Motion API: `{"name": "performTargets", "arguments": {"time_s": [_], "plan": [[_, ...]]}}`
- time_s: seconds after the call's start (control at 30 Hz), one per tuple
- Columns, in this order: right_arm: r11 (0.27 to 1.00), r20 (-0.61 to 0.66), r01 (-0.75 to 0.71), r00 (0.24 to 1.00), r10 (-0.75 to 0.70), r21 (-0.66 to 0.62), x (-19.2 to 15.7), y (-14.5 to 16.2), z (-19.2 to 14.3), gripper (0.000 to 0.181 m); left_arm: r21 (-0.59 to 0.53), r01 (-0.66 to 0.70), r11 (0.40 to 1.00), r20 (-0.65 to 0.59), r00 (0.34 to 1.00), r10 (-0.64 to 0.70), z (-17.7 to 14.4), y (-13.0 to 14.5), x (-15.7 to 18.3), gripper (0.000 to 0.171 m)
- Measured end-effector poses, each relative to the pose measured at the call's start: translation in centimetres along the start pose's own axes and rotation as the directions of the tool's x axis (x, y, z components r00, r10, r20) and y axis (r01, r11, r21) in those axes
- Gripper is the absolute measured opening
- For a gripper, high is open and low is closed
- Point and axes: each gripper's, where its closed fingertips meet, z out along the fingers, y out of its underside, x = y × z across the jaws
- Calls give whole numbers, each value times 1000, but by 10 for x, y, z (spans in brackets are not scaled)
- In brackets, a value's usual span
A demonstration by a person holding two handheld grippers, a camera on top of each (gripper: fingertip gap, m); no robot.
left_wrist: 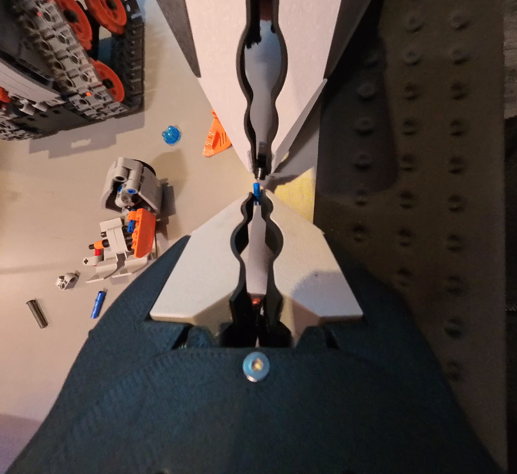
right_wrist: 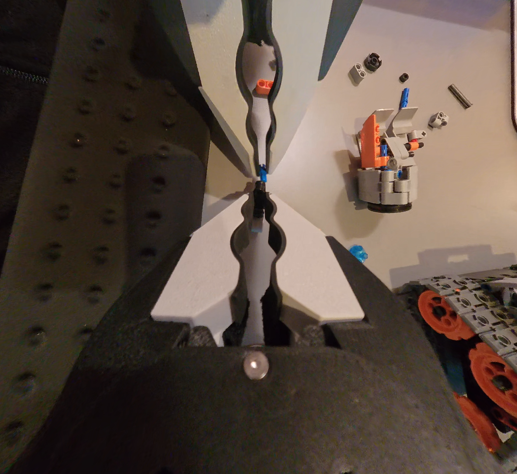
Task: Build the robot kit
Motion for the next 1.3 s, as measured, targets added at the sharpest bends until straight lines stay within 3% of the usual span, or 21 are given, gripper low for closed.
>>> {"name": "performTargets", "arguments": {"time_s": [1.3], "plan": [[998,26,47,999,-46,-43,-2,1,2,4,3,-161,987,52,986,161,6,0,6,1]]}}
